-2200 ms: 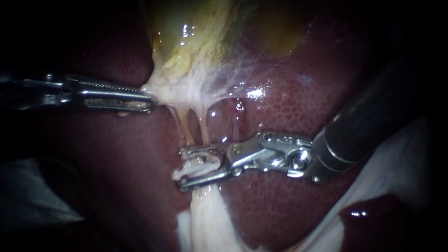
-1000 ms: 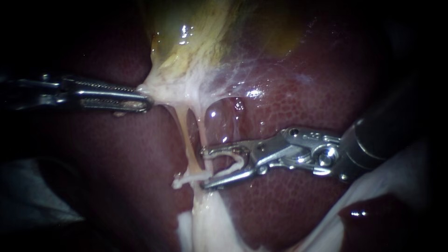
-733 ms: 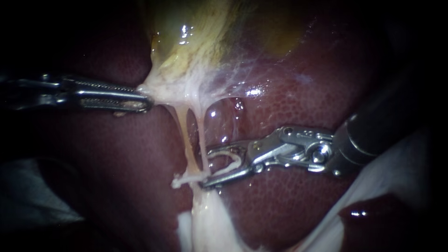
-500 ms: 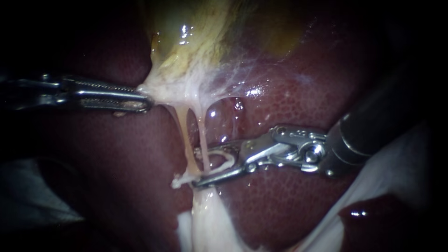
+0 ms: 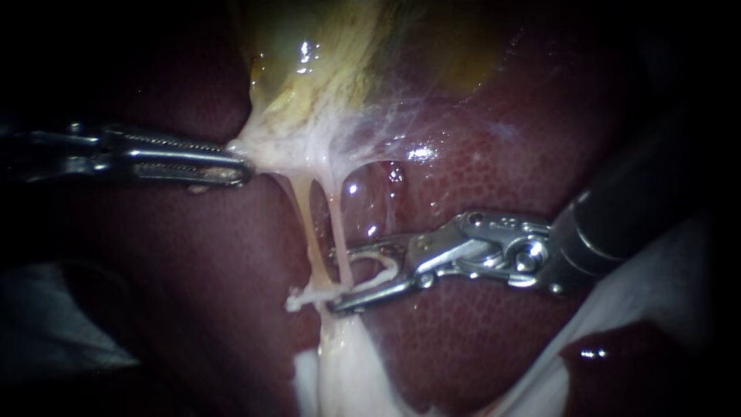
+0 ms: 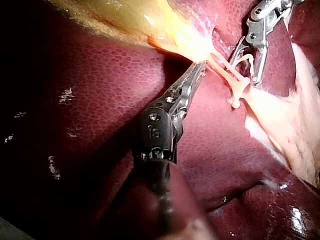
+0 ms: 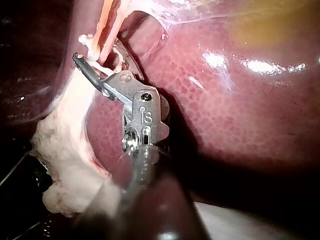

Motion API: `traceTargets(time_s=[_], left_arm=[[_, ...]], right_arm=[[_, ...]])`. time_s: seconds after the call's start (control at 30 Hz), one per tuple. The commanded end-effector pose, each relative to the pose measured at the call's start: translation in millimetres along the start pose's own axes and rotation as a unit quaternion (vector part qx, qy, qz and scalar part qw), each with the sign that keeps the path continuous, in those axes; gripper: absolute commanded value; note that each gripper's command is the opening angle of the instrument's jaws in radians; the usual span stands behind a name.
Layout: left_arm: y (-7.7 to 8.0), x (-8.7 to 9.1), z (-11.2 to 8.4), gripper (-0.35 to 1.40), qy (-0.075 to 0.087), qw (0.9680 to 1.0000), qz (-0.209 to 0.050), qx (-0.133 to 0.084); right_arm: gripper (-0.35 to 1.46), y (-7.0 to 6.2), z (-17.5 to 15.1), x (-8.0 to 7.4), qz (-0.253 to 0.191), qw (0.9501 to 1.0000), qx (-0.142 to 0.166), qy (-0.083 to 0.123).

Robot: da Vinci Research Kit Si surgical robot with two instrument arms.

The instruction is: Clipping second clip left tube

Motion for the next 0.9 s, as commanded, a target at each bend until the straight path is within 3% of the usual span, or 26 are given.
traceTargets(time_s=[0.03, 0.27, 0.63, 0.9], left_arm=[[0.0, 0.0, 0.0, -0.35, 0.0, 1.0, 0.0, 0.0], [0.0, 0.0, 0.0, -0.35, 0.0, 1.0, 0.0, 0.0], [0.0, 0.0, 0.0, -0.35, 0.0, 1.0, 0.0, 0.0], [0.0, 0.0, 0.0, -0.35, 0.0, 1.0, 0.0, 0.0]], right_arm=[[0.48, 0.0, -0.4, 0.1, 0.001, 1.0, -0.003, 0.002], [0.48, -0.7, -1.6, 1.0, 0.004, 1.0, -0.001, 0.003], [0.48, -3.5, -0.4, 2.2, 0.004, 1.0, 0.003, 0.002], [0.48, -3.6, -0.1, 2.4, 0.004, 1.0, 0.001, 0.003]])
